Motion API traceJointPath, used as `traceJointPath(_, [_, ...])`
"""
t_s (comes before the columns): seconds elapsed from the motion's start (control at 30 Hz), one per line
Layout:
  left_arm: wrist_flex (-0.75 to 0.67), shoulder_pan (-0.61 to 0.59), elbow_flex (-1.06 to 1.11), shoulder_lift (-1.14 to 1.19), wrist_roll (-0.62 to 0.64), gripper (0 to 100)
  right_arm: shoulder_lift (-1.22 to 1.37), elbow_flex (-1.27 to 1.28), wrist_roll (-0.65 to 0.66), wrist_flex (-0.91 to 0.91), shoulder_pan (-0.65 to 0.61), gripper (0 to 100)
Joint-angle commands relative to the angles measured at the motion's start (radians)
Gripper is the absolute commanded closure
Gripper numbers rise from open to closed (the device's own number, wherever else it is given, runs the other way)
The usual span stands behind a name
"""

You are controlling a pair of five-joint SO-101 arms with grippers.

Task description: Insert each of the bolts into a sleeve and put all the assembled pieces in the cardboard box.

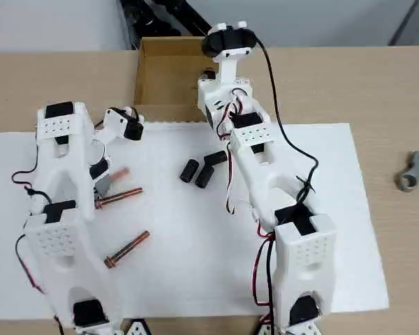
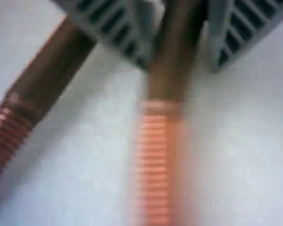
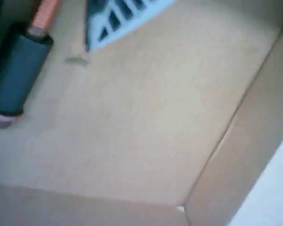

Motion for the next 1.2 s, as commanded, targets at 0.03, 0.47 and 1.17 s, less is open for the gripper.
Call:
traceJointPath(0.03, [0.029, -0.003, -0.087, 0.028, -0.008, 100, -0.076, -0.038, -0.009, 0.002, -0.005, 82.6])
traceJointPath(0.47, [0.046, 0.02, -0.185, -0.186, -0.069, 100, -0.076, -0.038, -0.009, 0.002, -0.001, 82.6])
traceJointPath(1.17, [0.041, 0.21, 0.34, -0.64, -0.68, 100, -0.254, -0.038, -0.069, 0.265, 0.202, 82.7])
